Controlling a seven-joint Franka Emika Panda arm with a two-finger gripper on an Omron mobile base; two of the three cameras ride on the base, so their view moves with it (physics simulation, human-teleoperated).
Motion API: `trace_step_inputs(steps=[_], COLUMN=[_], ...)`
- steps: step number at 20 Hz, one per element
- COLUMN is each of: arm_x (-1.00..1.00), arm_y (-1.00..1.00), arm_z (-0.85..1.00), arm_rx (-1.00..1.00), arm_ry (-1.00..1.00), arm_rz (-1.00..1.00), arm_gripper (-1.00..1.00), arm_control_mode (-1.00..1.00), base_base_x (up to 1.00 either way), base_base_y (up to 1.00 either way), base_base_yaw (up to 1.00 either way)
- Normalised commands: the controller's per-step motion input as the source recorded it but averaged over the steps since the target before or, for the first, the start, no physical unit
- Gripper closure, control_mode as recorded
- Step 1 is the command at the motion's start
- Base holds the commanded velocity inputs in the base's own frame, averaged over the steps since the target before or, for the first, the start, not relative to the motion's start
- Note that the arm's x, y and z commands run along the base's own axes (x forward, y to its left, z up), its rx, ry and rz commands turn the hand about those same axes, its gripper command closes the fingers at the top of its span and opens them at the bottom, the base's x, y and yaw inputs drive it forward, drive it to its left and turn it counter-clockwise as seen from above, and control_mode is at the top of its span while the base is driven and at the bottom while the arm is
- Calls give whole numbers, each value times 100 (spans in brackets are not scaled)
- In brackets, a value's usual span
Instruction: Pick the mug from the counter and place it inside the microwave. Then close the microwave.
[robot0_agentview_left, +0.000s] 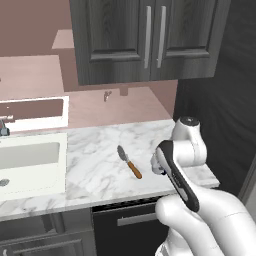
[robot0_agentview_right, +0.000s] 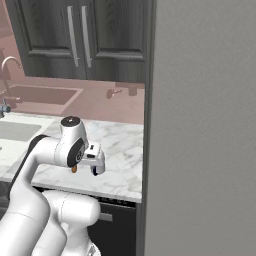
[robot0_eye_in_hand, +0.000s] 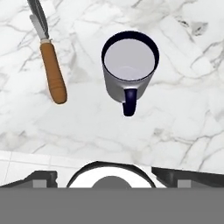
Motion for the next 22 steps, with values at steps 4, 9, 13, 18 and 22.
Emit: trace_step_inputs(steps=[4, 9, 13, 18, 22], arm_x=[16, 15, 20, 15, 3], arm_y=[-10, -26, -18, -5, 21], arm_z=[0, 0, 0, 0, -4], arm_rx=[-1, 0, 0, 0, 0], arm_ry=[0, 0, 0, 0, 0], arm_rz=[0, 0, 0, 0, 0], arm_gripper=[-100, -100, -100, -100, -100], arm_control_mode=[-100, -100, -100, -100, -100], base_base_x=[0, 0, 0, 0, 0], base_base_y=[0, 0, 0, 0, 0], base_base_yaw=[0, 0, 0, 0, 0])
